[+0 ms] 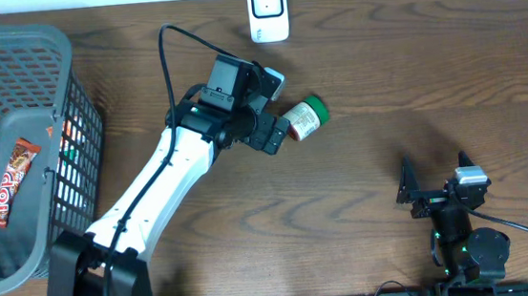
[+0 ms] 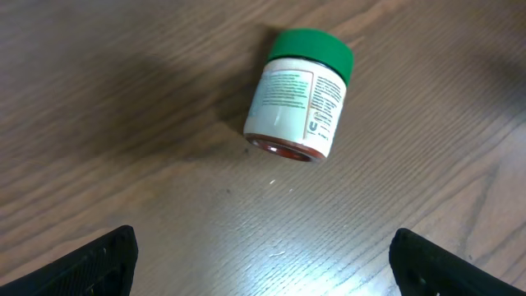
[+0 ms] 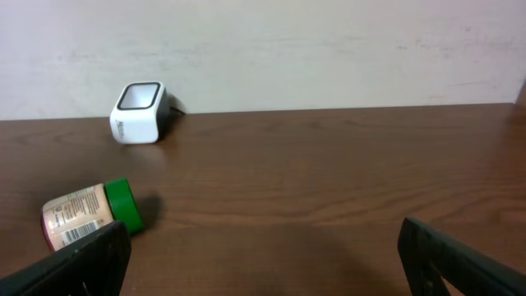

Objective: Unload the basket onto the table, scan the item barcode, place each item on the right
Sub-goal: 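Lift pill bottle out with left gripper and place on table center, then return left gripper to basket and grasp white Panadol box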

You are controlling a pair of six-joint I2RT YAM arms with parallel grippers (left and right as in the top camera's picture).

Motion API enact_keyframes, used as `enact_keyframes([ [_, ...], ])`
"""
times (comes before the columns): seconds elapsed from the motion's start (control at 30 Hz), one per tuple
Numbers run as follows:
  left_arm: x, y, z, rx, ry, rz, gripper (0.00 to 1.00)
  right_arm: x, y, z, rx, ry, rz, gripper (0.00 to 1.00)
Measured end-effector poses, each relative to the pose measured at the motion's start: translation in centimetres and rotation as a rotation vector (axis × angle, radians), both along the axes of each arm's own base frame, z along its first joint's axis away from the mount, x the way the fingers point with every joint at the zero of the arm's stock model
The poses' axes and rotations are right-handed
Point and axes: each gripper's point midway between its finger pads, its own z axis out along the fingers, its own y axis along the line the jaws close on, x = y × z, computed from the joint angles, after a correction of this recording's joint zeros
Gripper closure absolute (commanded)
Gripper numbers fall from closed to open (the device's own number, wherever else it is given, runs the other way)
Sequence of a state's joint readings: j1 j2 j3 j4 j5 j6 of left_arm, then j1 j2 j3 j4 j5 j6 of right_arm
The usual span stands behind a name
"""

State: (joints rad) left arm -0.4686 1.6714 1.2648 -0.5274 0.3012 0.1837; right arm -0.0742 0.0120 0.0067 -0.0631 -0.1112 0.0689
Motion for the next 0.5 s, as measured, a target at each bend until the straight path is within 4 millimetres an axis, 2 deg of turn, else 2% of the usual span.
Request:
enact_keyframes([
  [0.17,-0.1,-0.1,-3.3,0.03,0.077,-0.003,0.05,0.0,0.0,0.0,0.0,0.0,0.0,0.01],
  [0.3,-0.3,0.0,-4.9,0.05,0.119,-0.001,0.05,0.0,0.0,0.0,0.0,0.0,0.0,0.01],
  [0.43,-1.1,0.4,-4.5,0.065,0.149,0.0,0.04,0.0,0.0,0.0,0.0,0.0,0.0,0.01],
  [0.5,-1.5,0.8,-2.8,0.072,0.157,0.005,0.04,0.0,0.0,0.0,0.0,0.0,0.0,0.01],
])
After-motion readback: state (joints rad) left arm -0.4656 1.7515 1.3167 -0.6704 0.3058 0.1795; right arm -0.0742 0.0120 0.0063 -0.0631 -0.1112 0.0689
